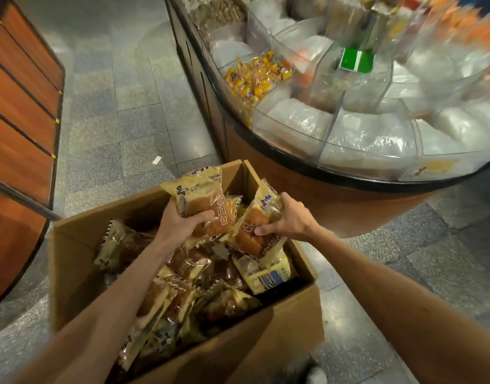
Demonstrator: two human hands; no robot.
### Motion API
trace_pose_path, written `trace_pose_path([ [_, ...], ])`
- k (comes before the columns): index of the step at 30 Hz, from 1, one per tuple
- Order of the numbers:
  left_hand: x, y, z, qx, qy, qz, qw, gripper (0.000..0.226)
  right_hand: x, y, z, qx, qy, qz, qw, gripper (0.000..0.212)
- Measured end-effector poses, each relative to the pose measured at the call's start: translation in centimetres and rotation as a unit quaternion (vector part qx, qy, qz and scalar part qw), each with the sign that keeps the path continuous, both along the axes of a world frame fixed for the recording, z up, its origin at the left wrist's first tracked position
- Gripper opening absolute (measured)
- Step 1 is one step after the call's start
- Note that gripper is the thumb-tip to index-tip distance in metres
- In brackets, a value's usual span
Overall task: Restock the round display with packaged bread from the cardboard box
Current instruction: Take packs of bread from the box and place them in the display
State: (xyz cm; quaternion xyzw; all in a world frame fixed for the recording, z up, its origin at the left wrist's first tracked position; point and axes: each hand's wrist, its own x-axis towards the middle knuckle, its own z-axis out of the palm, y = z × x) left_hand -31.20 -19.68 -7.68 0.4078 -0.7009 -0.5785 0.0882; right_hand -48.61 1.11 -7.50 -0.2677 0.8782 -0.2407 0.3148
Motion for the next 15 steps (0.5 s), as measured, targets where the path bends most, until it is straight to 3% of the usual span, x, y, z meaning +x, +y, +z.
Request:
trace_pose_path([
  [5,-7.6,2.3,3.6,0.011,0.007,-0.096,0.995,0.062,-7.4,3.9,4.2,-0.057,-0.008,-0.006,0.998,0.089],
  [10,-17.2,8.6,6.8,-0.026,0.023,-0.105,0.994,0.059,-16.7,10.4,7.8,-0.102,-0.001,0.013,0.995,0.074],
  [13,-23.1,12.9,8.3,-0.023,0.034,-0.097,0.994,0.049,-22.6,15.1,9.6,-0.111,0.011,0.005,0.994,0.087],
  [15,-26.7,15.4,9.2,-0.014,0.039,-0.099,0.994,0.042,-26.2,17.6,10.6,-0.113,0.018,0.000,0.993,0.079],
])
